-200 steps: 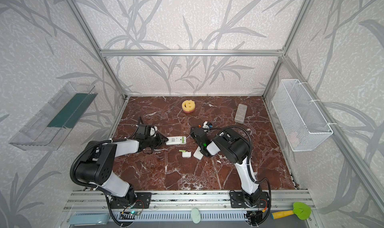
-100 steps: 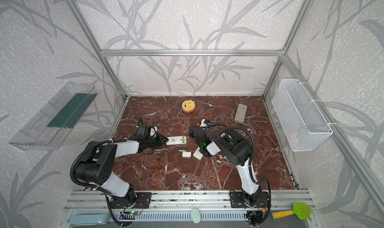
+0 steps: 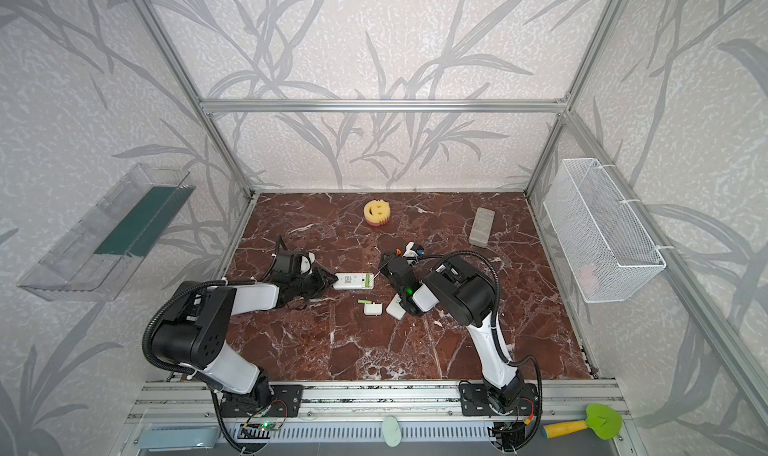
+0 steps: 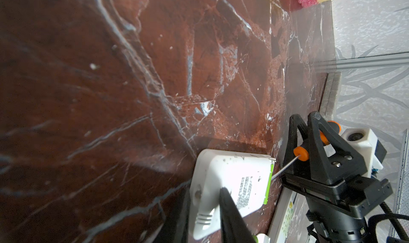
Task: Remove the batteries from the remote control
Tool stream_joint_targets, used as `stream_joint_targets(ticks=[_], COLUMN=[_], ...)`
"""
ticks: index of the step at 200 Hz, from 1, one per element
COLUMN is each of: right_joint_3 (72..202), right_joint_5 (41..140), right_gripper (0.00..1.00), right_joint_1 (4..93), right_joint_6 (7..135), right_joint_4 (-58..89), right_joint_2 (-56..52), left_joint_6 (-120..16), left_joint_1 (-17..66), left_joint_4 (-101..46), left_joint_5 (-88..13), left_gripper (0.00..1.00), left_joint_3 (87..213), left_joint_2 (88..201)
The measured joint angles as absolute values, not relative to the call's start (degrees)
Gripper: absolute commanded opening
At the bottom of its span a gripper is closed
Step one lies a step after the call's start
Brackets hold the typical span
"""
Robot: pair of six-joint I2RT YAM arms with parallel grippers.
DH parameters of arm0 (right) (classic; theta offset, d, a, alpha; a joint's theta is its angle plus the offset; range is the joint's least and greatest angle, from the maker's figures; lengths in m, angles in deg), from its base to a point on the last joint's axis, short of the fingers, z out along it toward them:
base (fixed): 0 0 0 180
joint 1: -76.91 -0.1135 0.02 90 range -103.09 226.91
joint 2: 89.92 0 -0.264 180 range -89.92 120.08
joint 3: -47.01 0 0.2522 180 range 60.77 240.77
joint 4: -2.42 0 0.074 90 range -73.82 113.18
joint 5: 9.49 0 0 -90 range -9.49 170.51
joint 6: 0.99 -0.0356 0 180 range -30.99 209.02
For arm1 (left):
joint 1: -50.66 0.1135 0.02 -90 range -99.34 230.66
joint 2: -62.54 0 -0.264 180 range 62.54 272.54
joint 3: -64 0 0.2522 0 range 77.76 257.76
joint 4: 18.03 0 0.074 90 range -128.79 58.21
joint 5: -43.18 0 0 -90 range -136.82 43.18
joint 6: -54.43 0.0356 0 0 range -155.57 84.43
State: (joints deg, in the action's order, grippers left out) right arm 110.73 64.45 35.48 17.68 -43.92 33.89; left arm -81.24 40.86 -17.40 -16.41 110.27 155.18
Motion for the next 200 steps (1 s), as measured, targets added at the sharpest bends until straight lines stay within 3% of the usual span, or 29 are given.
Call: stream_joint_targets(ticks=[101,200], right_joint_3=[110.5,110.1], right_joint_5=[64.5,65.2], right_gripper=[0.0,0.0], right_joint_1=[36.5,36.6], right_joint_6=[12.5,16.6], right_joint_4=[-47.4,-47.8], right_joint_2=[35.0,34.7], left_joint_6=[-81.5,-81.4], left_joint_1=[40.2,39.9], left_joint_4=[-17.4,-19.4], left_joint_5=[-15.5,-15.4], left_gripper=[0.26,0.26], left_joint_3=[109.5,109.5], left_joint_2=[154.8,153.9])
